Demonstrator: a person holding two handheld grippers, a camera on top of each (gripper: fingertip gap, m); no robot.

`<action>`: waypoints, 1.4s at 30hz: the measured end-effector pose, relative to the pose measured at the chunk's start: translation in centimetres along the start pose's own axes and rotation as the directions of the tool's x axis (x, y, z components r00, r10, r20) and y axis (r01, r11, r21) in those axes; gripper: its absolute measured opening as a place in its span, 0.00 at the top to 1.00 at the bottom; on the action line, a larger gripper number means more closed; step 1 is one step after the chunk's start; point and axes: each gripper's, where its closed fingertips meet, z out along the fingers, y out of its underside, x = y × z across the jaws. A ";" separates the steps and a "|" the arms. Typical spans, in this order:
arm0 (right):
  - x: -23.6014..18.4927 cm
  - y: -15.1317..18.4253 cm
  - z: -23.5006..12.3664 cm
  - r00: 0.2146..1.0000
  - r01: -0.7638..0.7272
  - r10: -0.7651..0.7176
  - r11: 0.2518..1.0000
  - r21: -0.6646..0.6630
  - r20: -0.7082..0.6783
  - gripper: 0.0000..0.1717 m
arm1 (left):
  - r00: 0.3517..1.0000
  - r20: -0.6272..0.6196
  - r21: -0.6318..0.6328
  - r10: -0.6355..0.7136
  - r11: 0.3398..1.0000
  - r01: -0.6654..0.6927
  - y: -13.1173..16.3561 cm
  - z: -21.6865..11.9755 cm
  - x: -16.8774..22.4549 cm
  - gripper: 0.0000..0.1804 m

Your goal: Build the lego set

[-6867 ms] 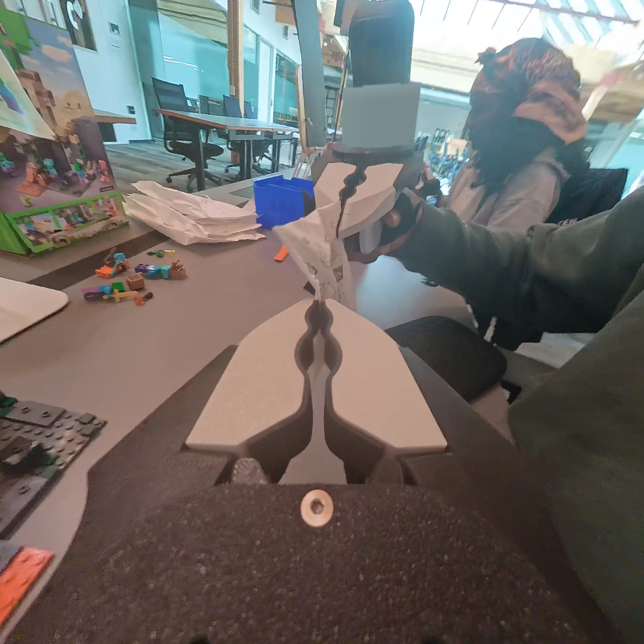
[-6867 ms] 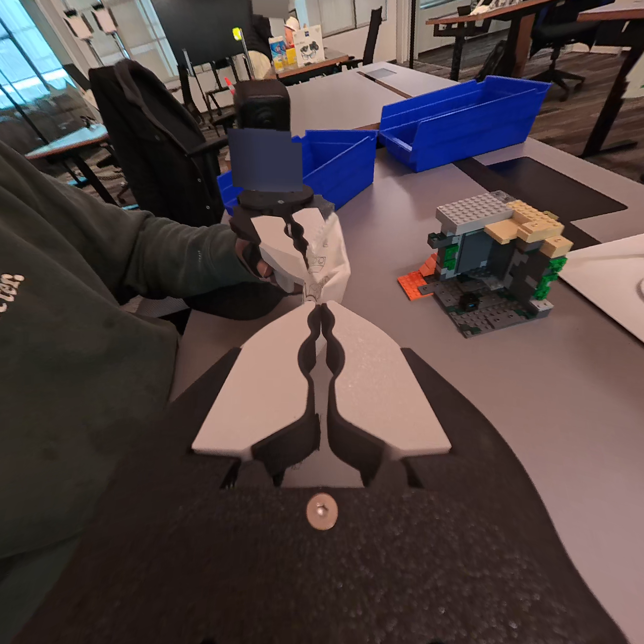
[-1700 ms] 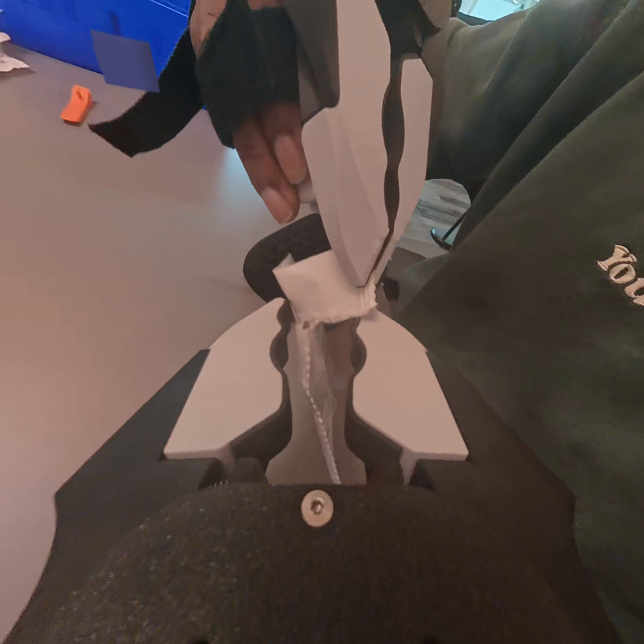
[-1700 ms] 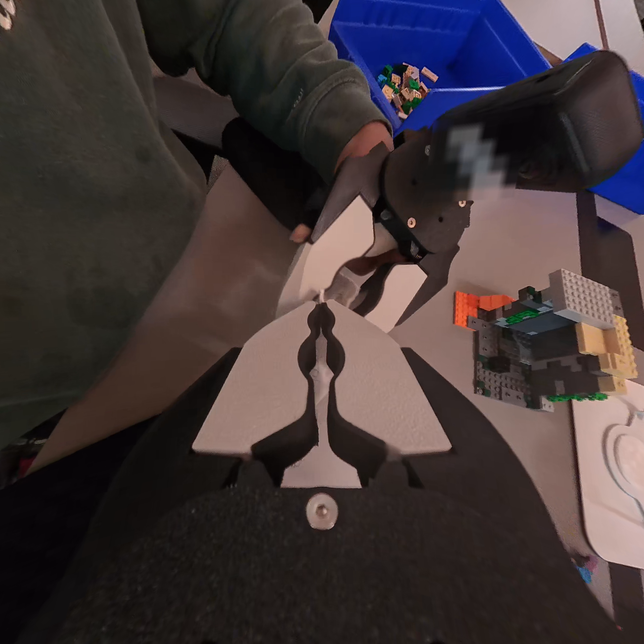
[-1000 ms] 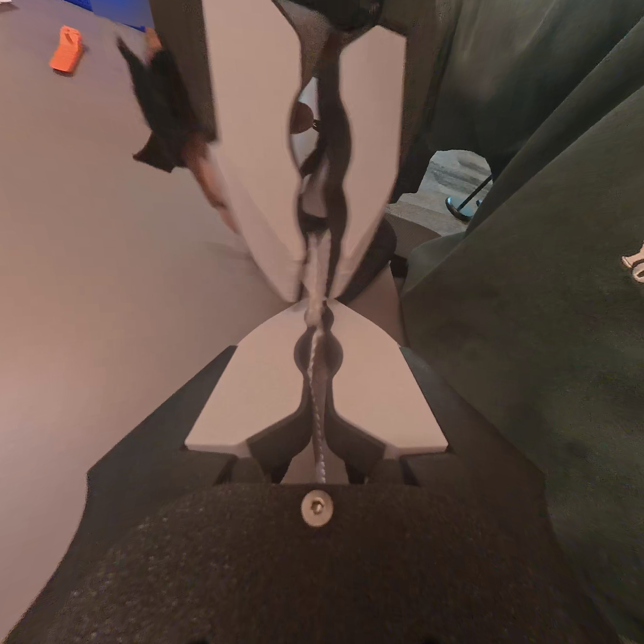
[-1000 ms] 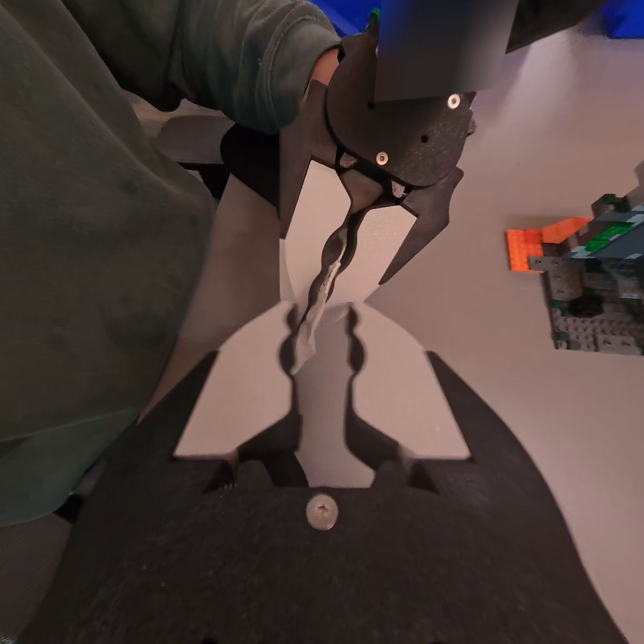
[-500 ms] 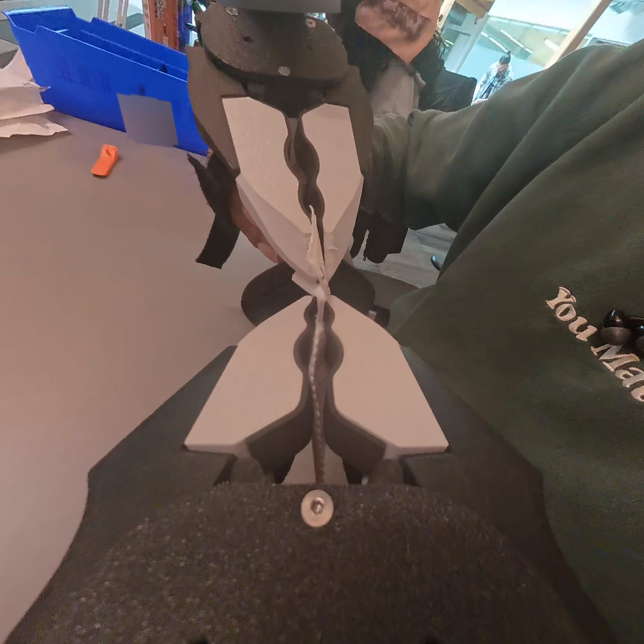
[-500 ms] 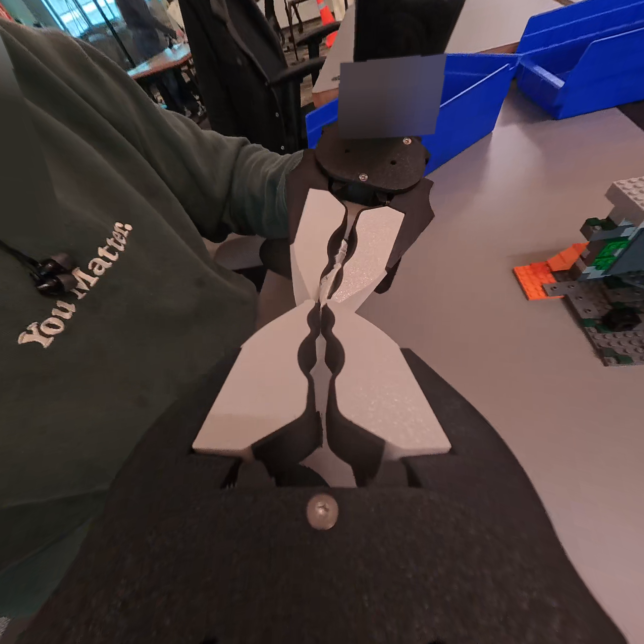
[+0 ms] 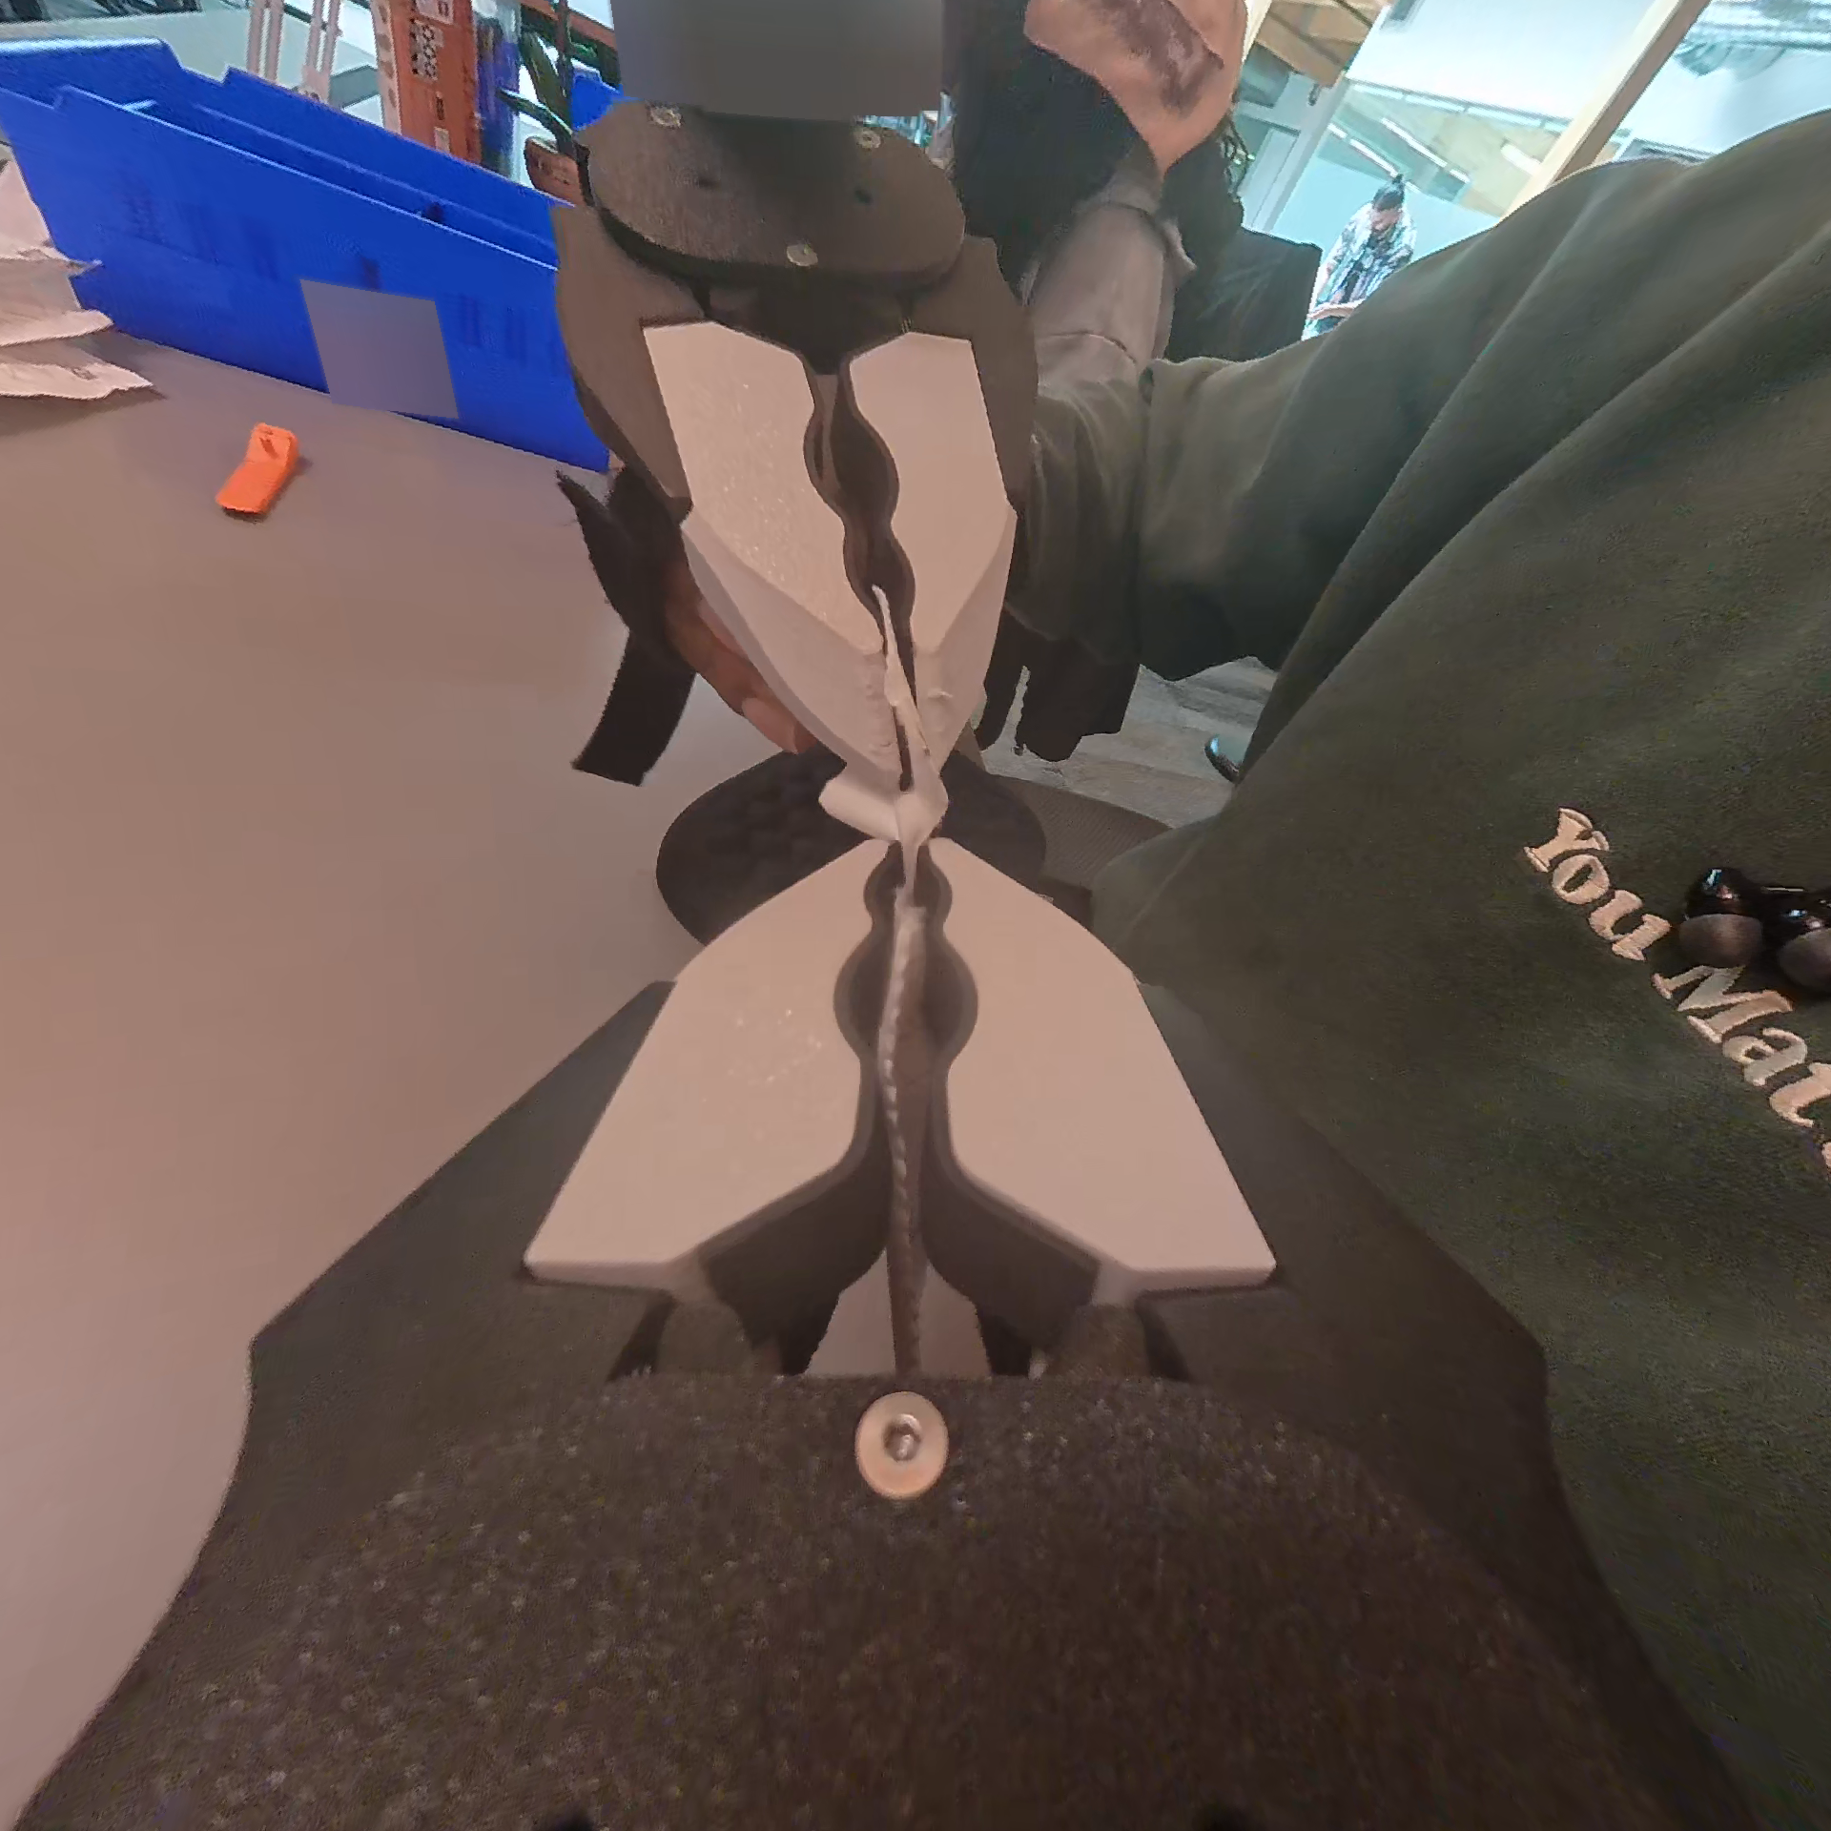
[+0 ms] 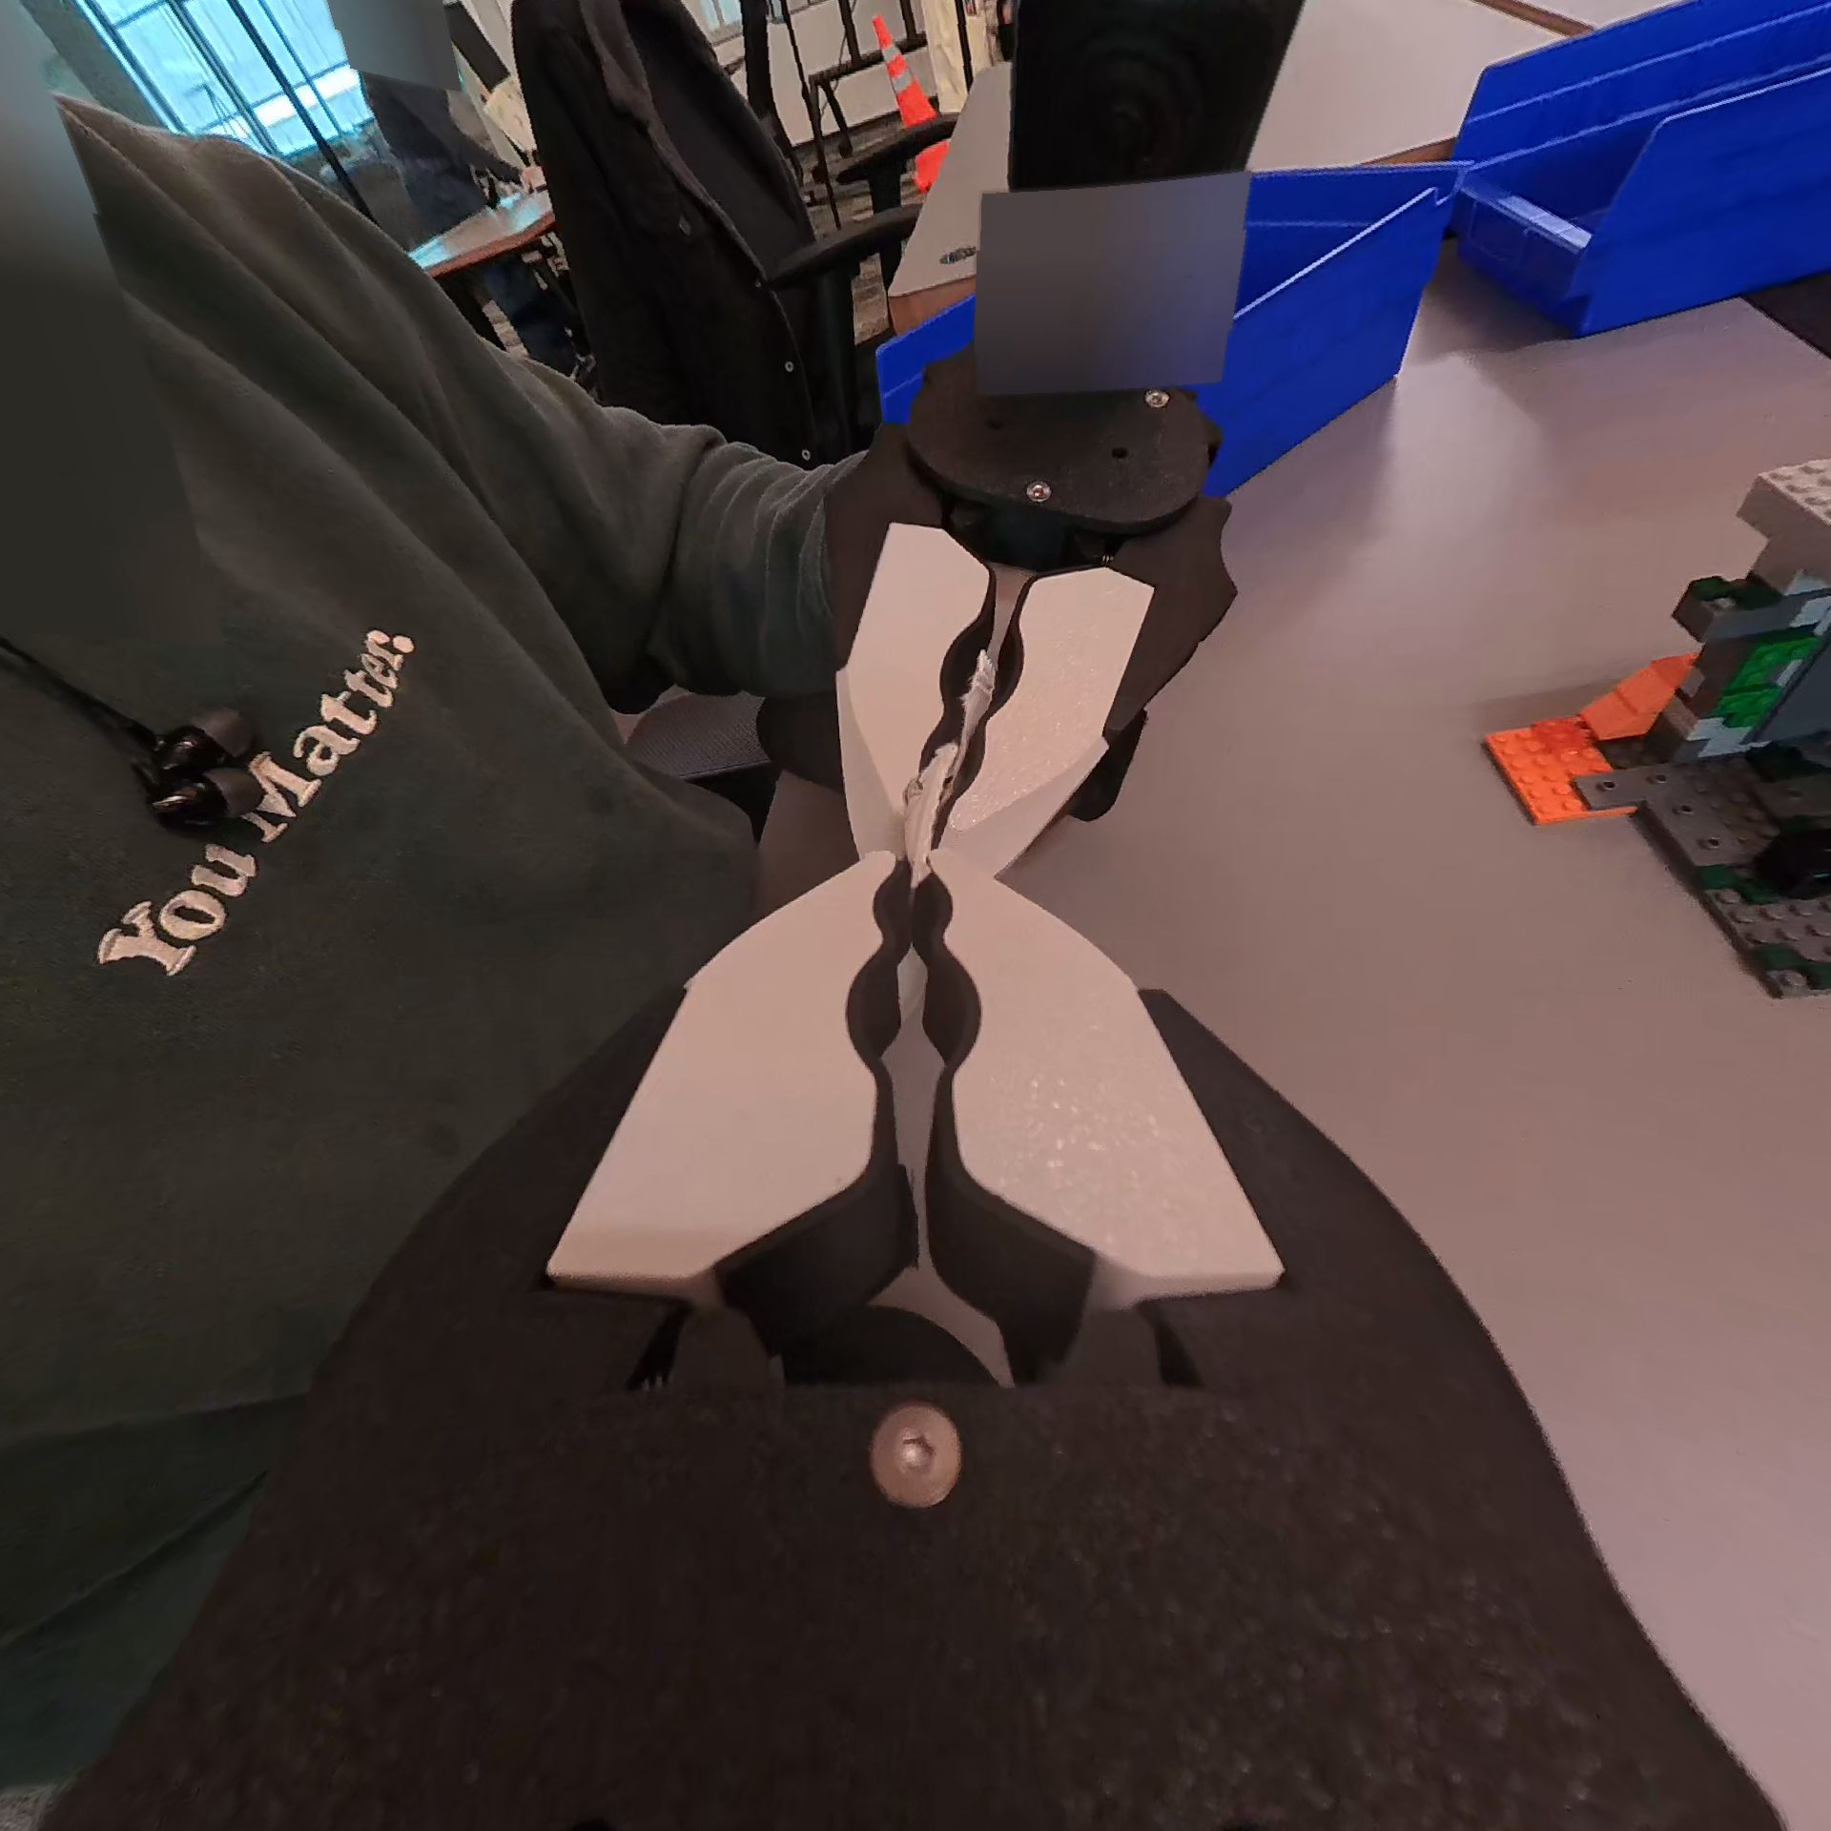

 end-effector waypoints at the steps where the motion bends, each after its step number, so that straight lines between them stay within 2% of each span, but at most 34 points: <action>1: -0.1 0.0 0.0 1.000 -0.005 0.005 1.000 0.004 0.001 1.00 | 1.000 0.001 0.001 0.004 1.000 -0.004 0.0 0.0 0.1 0.99; 13: -0.5 0.4 -0.2 1.000 -0.022 0.022 1.000 0.010 -0.001 1.00 | 1.000 0.011 -0.006 0.017 1.000 -0.017 0.3 0.0 0.3 0.99; 16: -0.7 0.4 -0.1 0.999 0.045 -0.046 0.999 -0.022 -0.022 1.00 | 0.998 0.025 -0.001 0.061 0.998 -0.061 0.2 0.0 0.5 0.99; 20: -1.1 0.0 -0.1 0.993 0.114 -0.116 0.992 -0.048 -0.024 1.00 | 0.980 0.105 -0.084 0.169 0.983 -0.160 0.7 -0.1 0.1 0.94; 24: -1.3 -0.1 0.1 0.987 0.153 -0.156 0.986 -0.064 -0.031 1.00 | 0.974 0.120 -0.101 0.190 0.979 -0.178 0.7 0.3 0.2 0.94; 29: -0.9 0.0 0.1 0.988 0.140 -0.143 0.988 -0.060 -0.051 1.00 | 0.973 0.132 -0.139 0.191 0.975 -0.173 1.0 0.3 0.1 0.98; 34: -0.7 -0.7 -0.6 0.997 0.073 -0.072 0.997 0.005 -0.041 1.00 | 0.970 0.140 -0.097 0.200 0.977 -0.187 -0.1 0.1 0.4 0.98; 36: -0.8 -0.6 -0.7 0.999 0.038 -0.037 0.999 0.014 -0.031 1.00 | 0.980 0.118 -0.081 0.158 0.985 -0.149 0.1 0.0 0.5 0.98; 42: -1.0 -0.4 -1.1 1.000 -0.014 0.014 0.999 0.037 -0.009 1.00 | 0.984 0.101 -0.054 0.145 0.989 -0.140 0.1 0.0 0.8 0.98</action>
